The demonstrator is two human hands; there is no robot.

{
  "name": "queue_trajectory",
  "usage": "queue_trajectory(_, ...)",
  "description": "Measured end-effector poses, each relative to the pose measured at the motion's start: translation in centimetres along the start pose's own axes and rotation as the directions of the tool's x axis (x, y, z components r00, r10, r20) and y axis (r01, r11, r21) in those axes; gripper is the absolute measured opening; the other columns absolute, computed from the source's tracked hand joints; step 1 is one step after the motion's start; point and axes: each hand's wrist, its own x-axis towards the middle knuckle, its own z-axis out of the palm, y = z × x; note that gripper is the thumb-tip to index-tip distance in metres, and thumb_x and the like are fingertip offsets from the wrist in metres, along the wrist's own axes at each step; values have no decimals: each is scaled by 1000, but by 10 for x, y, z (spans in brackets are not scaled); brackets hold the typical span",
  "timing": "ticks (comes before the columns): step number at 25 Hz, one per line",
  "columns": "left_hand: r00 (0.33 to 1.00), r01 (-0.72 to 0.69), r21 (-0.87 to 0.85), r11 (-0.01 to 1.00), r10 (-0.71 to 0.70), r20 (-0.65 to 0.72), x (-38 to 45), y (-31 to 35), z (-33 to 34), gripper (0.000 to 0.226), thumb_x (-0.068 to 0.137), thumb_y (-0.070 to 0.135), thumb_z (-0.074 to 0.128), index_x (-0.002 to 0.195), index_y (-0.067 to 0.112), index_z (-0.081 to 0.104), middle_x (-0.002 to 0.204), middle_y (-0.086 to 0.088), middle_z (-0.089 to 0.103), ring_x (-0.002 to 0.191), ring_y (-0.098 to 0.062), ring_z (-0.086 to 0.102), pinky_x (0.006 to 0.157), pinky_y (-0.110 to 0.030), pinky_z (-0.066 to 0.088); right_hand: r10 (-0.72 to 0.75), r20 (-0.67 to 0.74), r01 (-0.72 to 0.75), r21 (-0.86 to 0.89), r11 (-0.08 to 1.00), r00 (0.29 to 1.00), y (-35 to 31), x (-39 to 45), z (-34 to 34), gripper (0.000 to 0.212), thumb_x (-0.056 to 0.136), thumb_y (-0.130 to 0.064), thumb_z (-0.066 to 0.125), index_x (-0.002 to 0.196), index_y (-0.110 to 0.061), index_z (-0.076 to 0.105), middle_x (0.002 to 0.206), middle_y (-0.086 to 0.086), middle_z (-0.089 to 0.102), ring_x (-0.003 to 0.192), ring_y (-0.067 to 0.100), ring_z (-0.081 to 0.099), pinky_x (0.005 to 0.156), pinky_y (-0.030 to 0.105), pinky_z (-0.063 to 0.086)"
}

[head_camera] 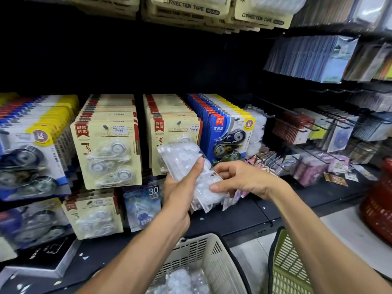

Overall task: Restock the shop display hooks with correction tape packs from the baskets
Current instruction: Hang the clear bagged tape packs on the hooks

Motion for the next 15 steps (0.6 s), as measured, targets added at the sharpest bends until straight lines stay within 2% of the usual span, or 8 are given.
queue_trajectory(1,1000,-11,1,1000,11,-2,-1,-1,1,56,71,42,87,119,21,69,101,-1,80,92,-22,77,85,-45,62,-9,-6,9,7,1000,1000,-1,-3,0,46,75,-24,87,108,0,65,97,21,71,86,21,66,83,41,55)
queue_trajectory(3,999,-35,-4,999,35,-9,-1,1,3,64,69,55,85,123,26,66,108,3,78,98,-19,75,90,-44,61,-5,-62,10,75,997,998,-3,-12,-1,22,82,-8,79,96,-6,62,83,9,73,64,14,69,55,26,58)
queue_trajectory(4,999,-42,-12,999,42,-2,-4,3,4,78,62,66,85,127,28,63,114,4,76,103,-19,74,94,-45,59,0,-100,14,143,990,995,-4,-16,-2,21,83,-6,75,95,-9,58,80,8,73,56,15,68,45,23,53)
queue_trajectory(6,1000,-31,-16,999,31,5,-3,3,5,96,53,78,83,131,29,57,126,3,71,114,-22,68,102,-49,53,0,-225,64,277,959,974,1,-23,-12,24,83,-12,74,99,-10,56,77,13,70,47,19,64,38,23,48)
queue_trajectory(7,1000,-18,-15,1000,18,3,-1,3,5,82,60,70,84,126,29,58,125,3,70,113,-21,68,101,-48,53,5,-341,113,326,939,940,5,-26,-19,21,85,-16,73,100,-12,58,74,15,65,43,17,59,36,22,45)
queue_trajectory(9,1000,8,-57,998,-8,2,0,4,5,41,82,42,81,115,27,63,113,3,74,101,-19,72,91,-41,58,56,-616,258,409,876,786,16,-33,-37,6,93,-15,66,99,-16,64,70,11,53,41,10,45,36,21,38)
queue_trajectory(11,1000,22,-62,998,-21,9,1,3,6,36,88,30,77,121,22,66,110,-1,77,98,-22,74,89,-44,59,146,-757,394,482,783,637,30,-42,-54,11,98,-12,60,107,-16,66,77,6,58,49,9,45,41,21,45)
queue_trajectory(15,999,23,-47,999,-21,38,3,-5,7,39,89,29,76,126,21,66,113,-1,77,102,-24,74,95,-49,58,210,-778,455,539,709,593,48,-52,-75,26,104,-5,45,124,-15,58,99,8,63,67,16,49,58,25,56)
